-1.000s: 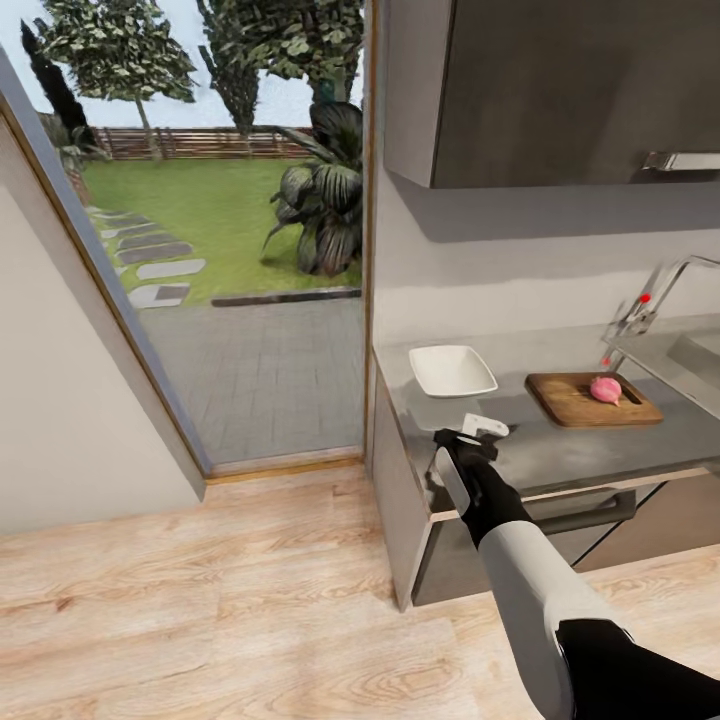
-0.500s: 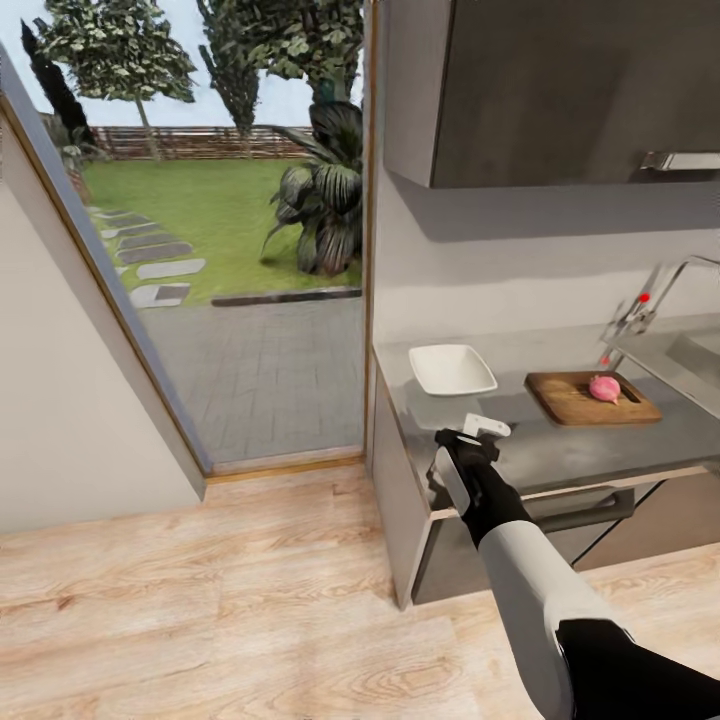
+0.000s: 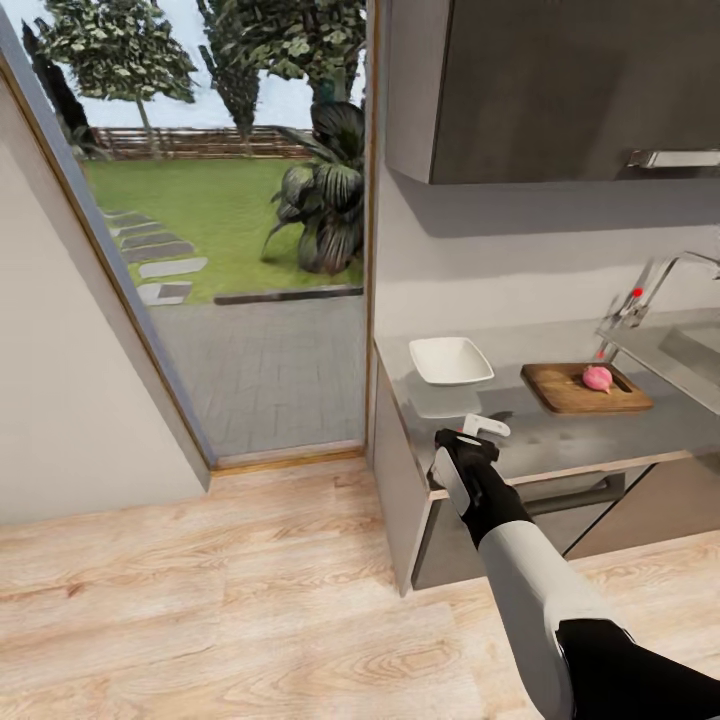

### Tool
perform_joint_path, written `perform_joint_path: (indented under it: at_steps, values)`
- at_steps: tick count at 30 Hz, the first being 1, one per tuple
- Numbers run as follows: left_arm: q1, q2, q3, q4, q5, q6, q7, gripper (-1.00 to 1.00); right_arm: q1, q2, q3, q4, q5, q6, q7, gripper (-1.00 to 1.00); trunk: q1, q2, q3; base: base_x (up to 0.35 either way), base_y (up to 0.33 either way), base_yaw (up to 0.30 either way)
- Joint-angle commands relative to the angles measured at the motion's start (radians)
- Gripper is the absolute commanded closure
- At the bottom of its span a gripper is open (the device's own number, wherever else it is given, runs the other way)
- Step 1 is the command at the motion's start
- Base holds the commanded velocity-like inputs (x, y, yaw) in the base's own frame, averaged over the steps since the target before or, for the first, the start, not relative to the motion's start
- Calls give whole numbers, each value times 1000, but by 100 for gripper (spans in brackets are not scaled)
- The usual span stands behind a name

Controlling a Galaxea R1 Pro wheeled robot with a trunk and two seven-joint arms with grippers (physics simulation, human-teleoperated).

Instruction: In the kitchen, take the Vidalia onion out of the sink, dice it on the chopping board with the paring knife, put the diced onion into the bowl on the countertop, then place both the paring knife and the chopping board into the sink.

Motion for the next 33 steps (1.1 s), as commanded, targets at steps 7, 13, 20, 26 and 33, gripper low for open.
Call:
perform_joint_path:
  at_steps: [7,13,20,26,33]
  values:
    - [0,2,-8,-2,10,-2,6,-100,-1,1,-1,-2,-8,3,-5,-100,1,-2,-2,1,3,0]
    - [0,2,-8,-2,10,-2,6,-100,-1,1,0,-2,-8,3,-4,-100,1,-2,-2,147,116,0]
    - [0,1,-8,-1,10,-1,6,-100,-1,1,0,-1,-8,3,-4,-100,1,-2,-2,40,29,0]
    - [0,1,-8,0,10,-1,6,-100,-1,1,0,-1,-8,3,-5,-100,1,-2,-2,4,3,0]
    - [0,1,-8,0,10,-1,6,-100,-1,1,0,-1,-8,3,-5,-100,1,-2,-2,0,-124,0]
